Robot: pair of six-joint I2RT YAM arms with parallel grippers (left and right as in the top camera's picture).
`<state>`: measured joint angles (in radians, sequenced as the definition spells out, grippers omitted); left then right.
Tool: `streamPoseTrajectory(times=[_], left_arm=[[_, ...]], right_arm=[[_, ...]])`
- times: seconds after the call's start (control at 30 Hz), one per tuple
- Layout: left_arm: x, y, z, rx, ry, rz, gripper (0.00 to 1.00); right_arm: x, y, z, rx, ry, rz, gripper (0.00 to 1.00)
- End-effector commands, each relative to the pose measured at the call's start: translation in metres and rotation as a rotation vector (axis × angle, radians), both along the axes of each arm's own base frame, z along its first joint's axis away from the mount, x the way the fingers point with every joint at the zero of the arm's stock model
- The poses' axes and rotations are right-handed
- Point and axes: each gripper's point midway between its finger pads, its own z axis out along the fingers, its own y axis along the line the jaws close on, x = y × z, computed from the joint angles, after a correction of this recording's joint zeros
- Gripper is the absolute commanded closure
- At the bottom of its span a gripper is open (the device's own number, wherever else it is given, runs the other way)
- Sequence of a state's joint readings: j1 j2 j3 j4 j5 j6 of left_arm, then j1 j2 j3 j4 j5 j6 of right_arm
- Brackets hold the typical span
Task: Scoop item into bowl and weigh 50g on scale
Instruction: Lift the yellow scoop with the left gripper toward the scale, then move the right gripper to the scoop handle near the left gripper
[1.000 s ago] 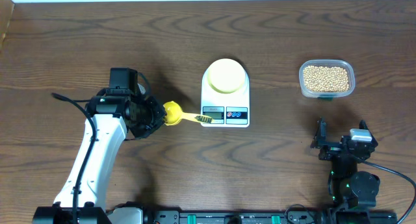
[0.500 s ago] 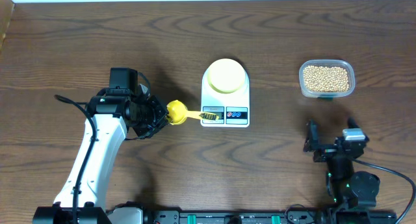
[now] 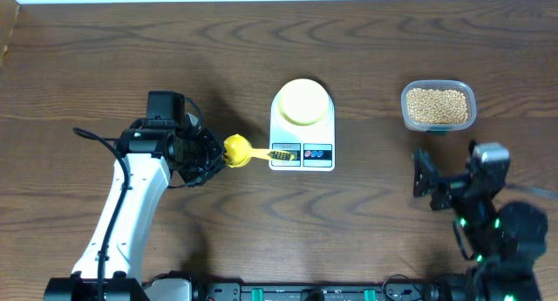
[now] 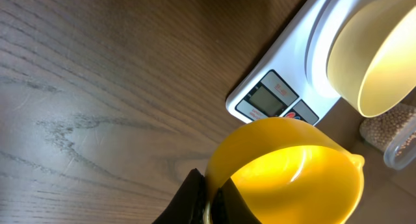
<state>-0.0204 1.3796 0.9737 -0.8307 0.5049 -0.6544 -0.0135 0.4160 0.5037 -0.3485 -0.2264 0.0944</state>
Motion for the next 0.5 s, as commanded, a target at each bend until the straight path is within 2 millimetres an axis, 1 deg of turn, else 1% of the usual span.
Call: streamPoseTrajectory(times=[0.0,0.07,0.13,0.17,0.27,0.37,0.47], left_arm=[[-0.002,-0.001,0.001,-0.011,-0.002,-0.001,0.93],[-0.002,-0.001,0.001,-0.011,-0.002,-0.001,0.93],[-0.002,-0.001,0.001,-0.011,-0.001,-0.001,0.93],[-0.002,-0.001,0.001,-0.011,-0.001,-0.001,0.93],[-0.002,-0.001,0.001,-0.011,-0.002,-0.001,0.93],[-0.002,-0.001,0.001,-0.011,-0.001,-0.001,0.93],[-0.002,-0.001,0.001,-0.011,-0.002,-0.001,0.93]], right_arm=[[0.010,0.023,0.006,0.056,0.087,0.127,0.01],[0.017,0.036,0.005,0.085,0.142,0.200,0.01],[0.022,0.053,0.003,0.128,0.187,0.302,0.01],[0.023,0.064,0.003,0.159,0.205,0.377,0.01],[0.023,0.088,0.005,0.243,0.217,0.543,0.01],[0.031,0.097,0.007,0.314,0.230,0.604,0.01],[0.043,0.098,0.008,0.446,0.288,0.565,0.01]])
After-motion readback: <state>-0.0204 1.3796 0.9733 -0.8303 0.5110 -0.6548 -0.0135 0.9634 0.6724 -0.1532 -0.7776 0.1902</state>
